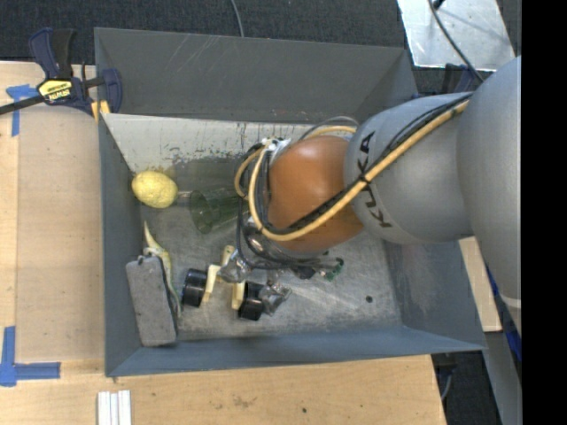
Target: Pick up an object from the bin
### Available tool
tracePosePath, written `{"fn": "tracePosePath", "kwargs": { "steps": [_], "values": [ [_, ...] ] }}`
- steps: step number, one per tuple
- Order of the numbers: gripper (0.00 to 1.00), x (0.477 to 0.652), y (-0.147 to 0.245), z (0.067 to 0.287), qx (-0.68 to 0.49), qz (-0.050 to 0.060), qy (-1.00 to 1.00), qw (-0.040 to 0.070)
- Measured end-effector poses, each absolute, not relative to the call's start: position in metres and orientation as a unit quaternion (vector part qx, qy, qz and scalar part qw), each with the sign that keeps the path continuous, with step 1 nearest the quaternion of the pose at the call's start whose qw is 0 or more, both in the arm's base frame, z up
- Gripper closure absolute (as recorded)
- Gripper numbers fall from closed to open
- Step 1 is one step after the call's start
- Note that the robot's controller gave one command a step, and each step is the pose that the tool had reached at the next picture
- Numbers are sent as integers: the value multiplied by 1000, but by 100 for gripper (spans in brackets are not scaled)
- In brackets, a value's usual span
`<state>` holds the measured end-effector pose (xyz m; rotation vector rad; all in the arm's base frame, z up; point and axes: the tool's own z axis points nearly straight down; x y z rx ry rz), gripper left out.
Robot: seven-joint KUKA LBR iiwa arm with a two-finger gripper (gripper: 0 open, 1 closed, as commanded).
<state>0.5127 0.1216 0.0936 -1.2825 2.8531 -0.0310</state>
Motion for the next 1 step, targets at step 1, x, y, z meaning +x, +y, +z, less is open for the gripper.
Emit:
{"fn": "tracePosePath", "kwargs": {
  "steps": [1],
  "values": [
    [100,513,122,94,-410,-10,912,7]
  ]
}}
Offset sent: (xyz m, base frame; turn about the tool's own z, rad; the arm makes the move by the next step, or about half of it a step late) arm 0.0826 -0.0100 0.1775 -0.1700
